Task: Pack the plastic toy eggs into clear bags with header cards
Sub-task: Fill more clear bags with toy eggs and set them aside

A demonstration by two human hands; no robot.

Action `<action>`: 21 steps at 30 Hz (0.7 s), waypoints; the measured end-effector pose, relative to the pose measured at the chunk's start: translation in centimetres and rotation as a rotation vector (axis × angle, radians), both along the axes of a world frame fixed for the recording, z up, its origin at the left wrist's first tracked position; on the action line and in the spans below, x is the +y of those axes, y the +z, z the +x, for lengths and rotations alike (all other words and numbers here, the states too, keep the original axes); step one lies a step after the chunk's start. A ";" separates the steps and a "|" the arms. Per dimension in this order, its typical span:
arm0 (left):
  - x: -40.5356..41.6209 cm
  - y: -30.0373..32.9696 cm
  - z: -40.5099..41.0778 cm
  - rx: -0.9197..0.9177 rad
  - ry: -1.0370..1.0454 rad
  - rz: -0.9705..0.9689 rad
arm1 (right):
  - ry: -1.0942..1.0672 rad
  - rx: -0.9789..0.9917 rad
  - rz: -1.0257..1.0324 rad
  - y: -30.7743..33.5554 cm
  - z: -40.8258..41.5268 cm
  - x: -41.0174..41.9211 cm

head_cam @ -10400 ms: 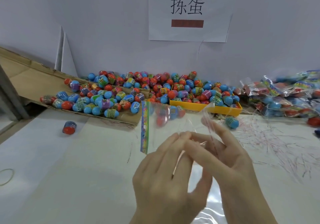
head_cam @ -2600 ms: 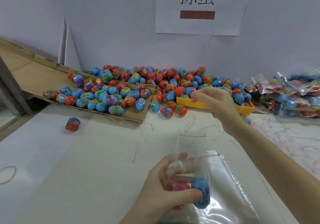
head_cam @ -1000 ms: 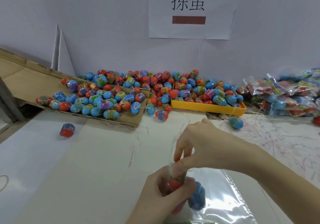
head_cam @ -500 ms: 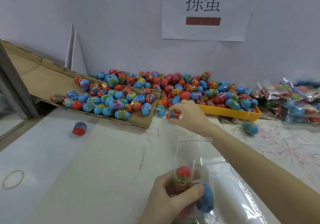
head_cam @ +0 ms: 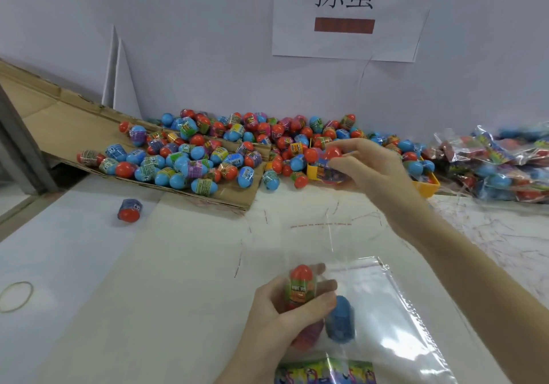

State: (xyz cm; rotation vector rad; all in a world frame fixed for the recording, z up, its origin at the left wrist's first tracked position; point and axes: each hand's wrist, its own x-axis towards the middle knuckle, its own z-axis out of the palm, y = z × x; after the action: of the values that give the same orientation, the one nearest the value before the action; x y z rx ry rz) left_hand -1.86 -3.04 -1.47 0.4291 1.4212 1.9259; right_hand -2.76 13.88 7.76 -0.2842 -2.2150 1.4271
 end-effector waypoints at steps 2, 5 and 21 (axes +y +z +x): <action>0.0 0.0 0.0 0.012 0.004 -0.007 | 0.198 -0.022 -0.044 1.7 3.1 -1.6; 0.1 0.0 0.1 0.016 0.013 -0.020 | 0.305 -0.187 0.297 2.0 5.5 -3.0; -0.5 0.7 0.5 0.026 -0.092 -0.047 | 0.291 -0.377 0.710 2.3 5.4 -2.5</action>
State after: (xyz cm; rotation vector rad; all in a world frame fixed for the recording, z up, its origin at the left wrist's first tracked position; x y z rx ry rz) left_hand -1.37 -3.51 -0.74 0.4903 1.4355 1.8156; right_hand 2.68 11.34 10.07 0.0244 -3.0010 0.6500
